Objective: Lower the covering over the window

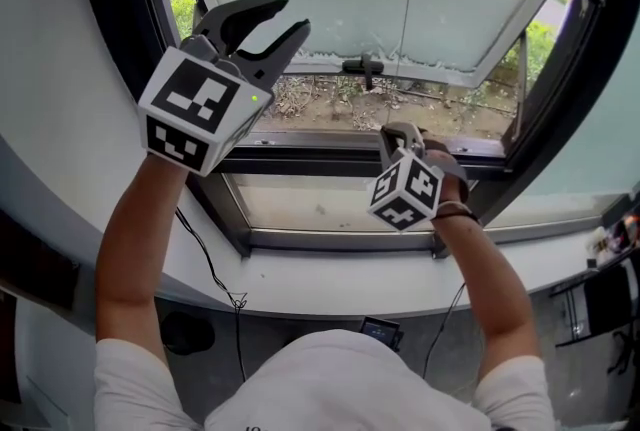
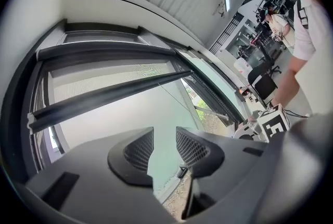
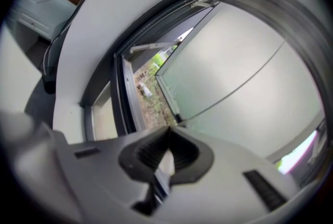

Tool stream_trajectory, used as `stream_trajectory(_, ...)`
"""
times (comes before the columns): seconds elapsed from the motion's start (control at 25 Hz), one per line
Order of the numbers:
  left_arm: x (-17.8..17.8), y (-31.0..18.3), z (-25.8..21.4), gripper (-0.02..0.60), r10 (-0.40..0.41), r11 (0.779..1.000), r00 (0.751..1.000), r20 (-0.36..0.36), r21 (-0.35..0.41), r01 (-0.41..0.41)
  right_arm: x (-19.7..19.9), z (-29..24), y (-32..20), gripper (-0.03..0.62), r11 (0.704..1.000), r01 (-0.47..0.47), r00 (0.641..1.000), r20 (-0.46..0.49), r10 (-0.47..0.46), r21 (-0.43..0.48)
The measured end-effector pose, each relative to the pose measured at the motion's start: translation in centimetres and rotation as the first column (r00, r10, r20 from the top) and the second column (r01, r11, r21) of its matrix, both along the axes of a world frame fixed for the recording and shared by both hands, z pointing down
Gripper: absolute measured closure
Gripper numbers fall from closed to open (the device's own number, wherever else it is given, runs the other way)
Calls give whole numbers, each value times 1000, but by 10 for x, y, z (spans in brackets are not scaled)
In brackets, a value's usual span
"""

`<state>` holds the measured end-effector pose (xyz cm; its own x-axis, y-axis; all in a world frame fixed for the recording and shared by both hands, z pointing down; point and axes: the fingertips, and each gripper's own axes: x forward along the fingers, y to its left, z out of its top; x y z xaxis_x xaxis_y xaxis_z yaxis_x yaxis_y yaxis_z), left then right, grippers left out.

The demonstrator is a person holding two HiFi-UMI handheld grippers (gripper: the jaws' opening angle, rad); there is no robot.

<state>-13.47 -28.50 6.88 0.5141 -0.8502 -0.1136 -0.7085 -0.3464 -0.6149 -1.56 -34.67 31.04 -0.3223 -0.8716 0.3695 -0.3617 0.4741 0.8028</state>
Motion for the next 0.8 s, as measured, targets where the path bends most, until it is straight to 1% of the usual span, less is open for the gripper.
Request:
stream_trajectory(0.2,-9,-9,-5,418,-60,998,994,87,20,58,1,9,2,572,1000,-7,1000,-17,6,-16)
stream_trajectory(0.4,-22,-17,-21,396,-108,994,990,91,42,104,3,17,2,572,999,-15,999,-29,14,-39)
stream_trajectory(0.48,-27,-20,-26,393,-127,991,987,103,50,122,2,25,4,572,998,-16,999,-32,15,-57)
stream_trajectory(0.6,-32,-24,-31,393,-153,987,981,121,62,147,1,44,5,572,995,-19,998,-64,13,-94)
stream_trajectory(0.8,-29,-30,-32,382,-173,984,971,167,75,162,0,59,8,572,992,-19,997,-74,10,-123)
